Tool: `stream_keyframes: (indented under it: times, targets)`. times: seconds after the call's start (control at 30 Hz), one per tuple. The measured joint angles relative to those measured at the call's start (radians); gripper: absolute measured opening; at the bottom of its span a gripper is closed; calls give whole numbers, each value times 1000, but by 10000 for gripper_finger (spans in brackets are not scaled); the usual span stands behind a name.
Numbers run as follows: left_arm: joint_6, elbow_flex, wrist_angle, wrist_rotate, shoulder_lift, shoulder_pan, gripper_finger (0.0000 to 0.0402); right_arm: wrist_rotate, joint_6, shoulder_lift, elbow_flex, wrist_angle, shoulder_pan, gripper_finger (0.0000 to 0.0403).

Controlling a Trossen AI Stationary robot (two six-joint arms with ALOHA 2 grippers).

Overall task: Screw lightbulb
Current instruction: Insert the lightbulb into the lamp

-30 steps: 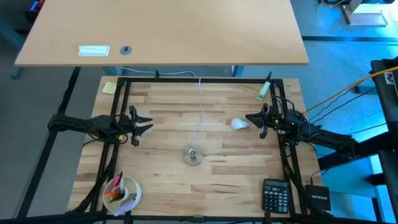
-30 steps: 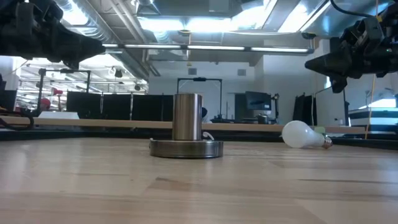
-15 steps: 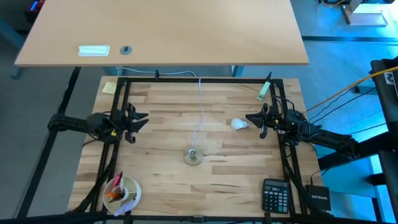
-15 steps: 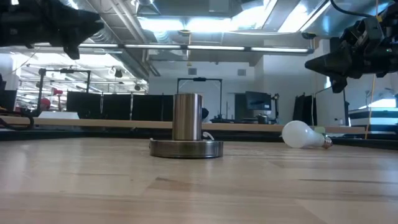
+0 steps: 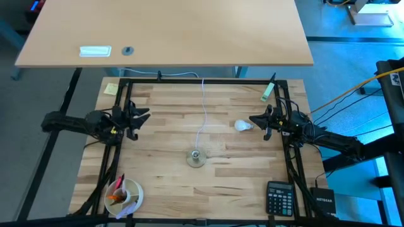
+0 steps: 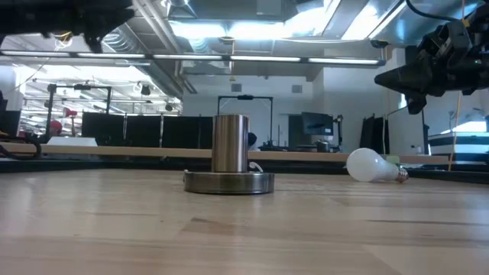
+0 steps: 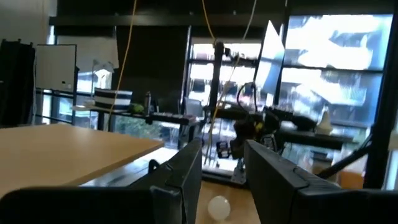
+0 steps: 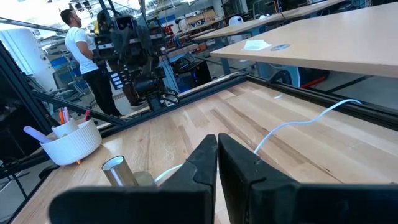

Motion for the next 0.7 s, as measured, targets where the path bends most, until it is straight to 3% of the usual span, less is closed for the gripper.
stream_keyframes:
  times: [0.27,0.5,0.7]
  targets:
    - [38,273,-5,-2,494,48,111,5,0,0,0,0,0,19]
    - [77,607,-6,-2,937,138,111,11,0,0,0,0,0,19]
    - [198,874,0,-2,1220,180,111,11,32,0,0,0,0,19]
